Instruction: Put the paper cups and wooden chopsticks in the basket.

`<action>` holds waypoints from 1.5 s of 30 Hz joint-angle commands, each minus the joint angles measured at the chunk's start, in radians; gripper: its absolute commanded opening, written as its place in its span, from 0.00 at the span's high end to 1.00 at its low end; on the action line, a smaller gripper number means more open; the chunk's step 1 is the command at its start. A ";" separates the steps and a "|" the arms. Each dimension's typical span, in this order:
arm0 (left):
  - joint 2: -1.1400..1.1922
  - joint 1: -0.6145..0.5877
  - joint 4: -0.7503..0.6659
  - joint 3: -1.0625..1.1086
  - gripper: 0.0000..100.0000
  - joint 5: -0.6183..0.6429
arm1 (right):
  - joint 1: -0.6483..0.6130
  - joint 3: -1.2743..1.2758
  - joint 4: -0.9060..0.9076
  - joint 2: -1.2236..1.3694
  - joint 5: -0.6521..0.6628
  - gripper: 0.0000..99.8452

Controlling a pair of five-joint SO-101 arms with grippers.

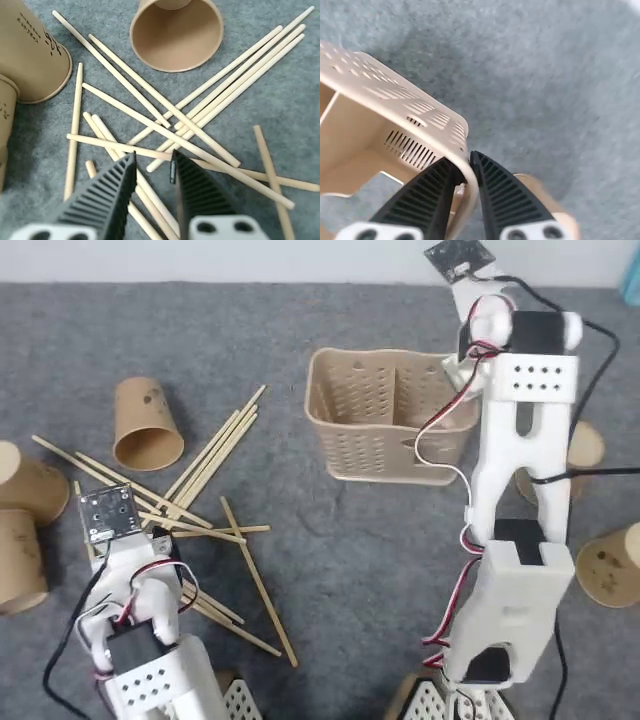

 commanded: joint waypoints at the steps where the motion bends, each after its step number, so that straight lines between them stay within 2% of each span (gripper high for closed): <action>1: -0.009 0.012 -0.034 -0.005 0.89 -0.012 | -0.002 -0.063 -0.022 -0.015 0.021 0.97; 6: -0.009 0.012 -0.034 -0.005 0.89 -0.012 | -0.016 -0.063 -0.030 -0.010 -0.002 0.77; 8: -0.009 0.012 -0.034 -0.005 0.89 -0.012 | -0.019 -0.068 -0.030 0.001 -0.041 0.73; 11: -0.009 0.012 -0.034 -0.005 0.89 -0.012 | -0.002 -0.074 -0.045 0.001 -0.095 0.74; 17: -0.009 0.012 -0.034 -0.005 0.89 -0.012 | 0.056 -0.265 0.015 -0.036 -0.345 0.76; 20: -0.009 0.012 -0.034 -0.005 0.89 -0.012 | 0.041 -0.365 0.099 -0.071 -0.388 0.76; 23: -0.009 0.011 -0.034 -0.008 0.89 -0.012 | 0.016 -0.331 0.097 -0.148 -0.400 0.76; 25: -0.009 0.008 -0.034 -0.012 0.89 -0.012 | -0.019 -0.250 0.096 -0.208 -0.382 0.76; 28: -0.011 0.000 -0.034 -0.025 0.89 -0.012 | -0.119 -0.087 0.096 -0.309 -0.262 0.76; 34: -0.011 -0.193 -0.040 -0.088 0.89 -0.006 | -0.355 0.201 0.094 -0.536 -0.083 0.76; 37: -0.009 -0.293 -0.095 -0.094 0.89 -0.003 | -0.473 0.290 0.094 -0.625 -0.038 0.76; 42: -0.002 -0.448 -0.221 -0.094 0.89 0.135 | -0.608 0.532 0.096 -0.699 -0.003 0.76; 45: -0.002 -0.489 -0.242 -0.094 0.89 0.144 | -0.657 0.718 0.094 -0.707 0.040 0.76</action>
